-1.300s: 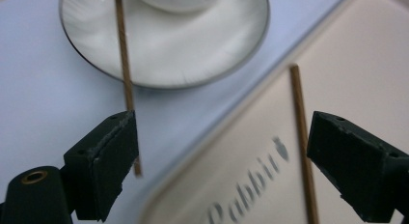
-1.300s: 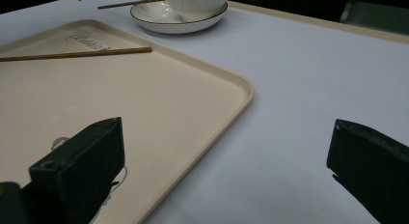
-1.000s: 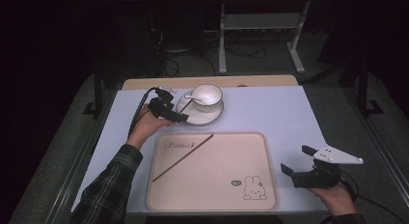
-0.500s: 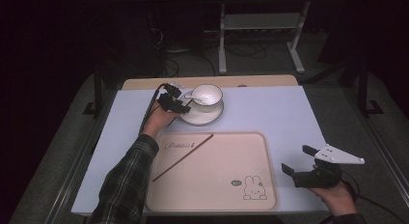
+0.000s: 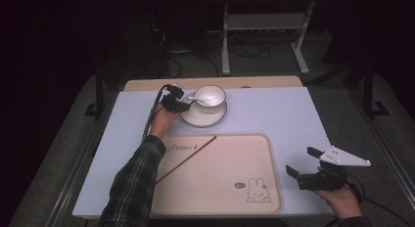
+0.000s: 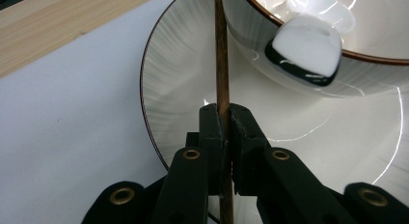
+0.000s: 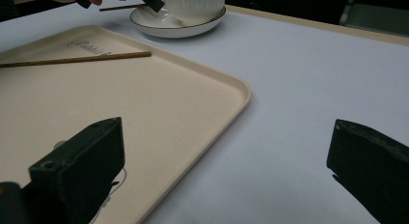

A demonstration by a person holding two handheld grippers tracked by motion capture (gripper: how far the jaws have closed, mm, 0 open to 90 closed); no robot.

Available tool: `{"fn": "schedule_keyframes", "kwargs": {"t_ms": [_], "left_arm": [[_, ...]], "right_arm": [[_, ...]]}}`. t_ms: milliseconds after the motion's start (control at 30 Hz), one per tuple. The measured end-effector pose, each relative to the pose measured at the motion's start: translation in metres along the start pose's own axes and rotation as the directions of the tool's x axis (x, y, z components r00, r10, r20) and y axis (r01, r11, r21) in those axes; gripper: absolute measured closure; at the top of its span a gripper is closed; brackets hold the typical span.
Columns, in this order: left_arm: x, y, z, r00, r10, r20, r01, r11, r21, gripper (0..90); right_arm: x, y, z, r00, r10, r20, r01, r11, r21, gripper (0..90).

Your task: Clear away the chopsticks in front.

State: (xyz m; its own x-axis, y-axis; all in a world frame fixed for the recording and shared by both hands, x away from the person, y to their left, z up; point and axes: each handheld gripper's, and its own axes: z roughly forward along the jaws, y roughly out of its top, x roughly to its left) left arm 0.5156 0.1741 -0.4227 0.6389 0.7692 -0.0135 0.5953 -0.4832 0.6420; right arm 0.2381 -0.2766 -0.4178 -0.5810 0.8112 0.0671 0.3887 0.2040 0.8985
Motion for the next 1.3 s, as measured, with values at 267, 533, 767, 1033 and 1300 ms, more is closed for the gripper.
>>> {"fn": "schedule_keyframes", "kwargs": {"t_ms": [267, 533, 767, 1033, 1300], "left_arm": [[0.006, 0.002, -0.013, 0.9990, -0.044, 0.000, 0.044, 0.9983, -0.037, 84.4], [0.017, -0.004, -0.048, 0.9984, -0.057, -0.005, 0.057, 0.9976, -0.040, 84.6], [0.022, -0.020, -0.069, 0.9978, -0.066, -0.008, 0.066, 0.9975, -0.026, 84.6], [0.021, -0.051, -0.086, 0.9965, -0.083, 0.013, 0.083, 0.9965, -0.007, 84.6], [0.006, -0.080, -0.103, 0.9953, -0.092, 0.030, 0.091, 0.9958, 0.005, 84.6]], "right_arm": [[0.000, 0.000, 0.000, 1.0000, 0.001, 0.001, -0.001, 1.000, 0.000, 0.0], [0.001, 0.001, 0.000, 1.0000, -0.003, -0.001, 0.003, 1.000, 0.001, 0.0], [0.002, 0.000, 0.001, 1.0000, -0.004, -0.002, 0.004, 1.000, 0.003, 0.0], [0.003, 0.001, 0.001, 1.0000, -0.007, -0.001, 0.007, 1.000, 0.003, 0.0], [0.004, 0.001, 0.001, 1.0000, -0.009, -0.001, 0.009, 1.000, 0.005, 0.0]]}}
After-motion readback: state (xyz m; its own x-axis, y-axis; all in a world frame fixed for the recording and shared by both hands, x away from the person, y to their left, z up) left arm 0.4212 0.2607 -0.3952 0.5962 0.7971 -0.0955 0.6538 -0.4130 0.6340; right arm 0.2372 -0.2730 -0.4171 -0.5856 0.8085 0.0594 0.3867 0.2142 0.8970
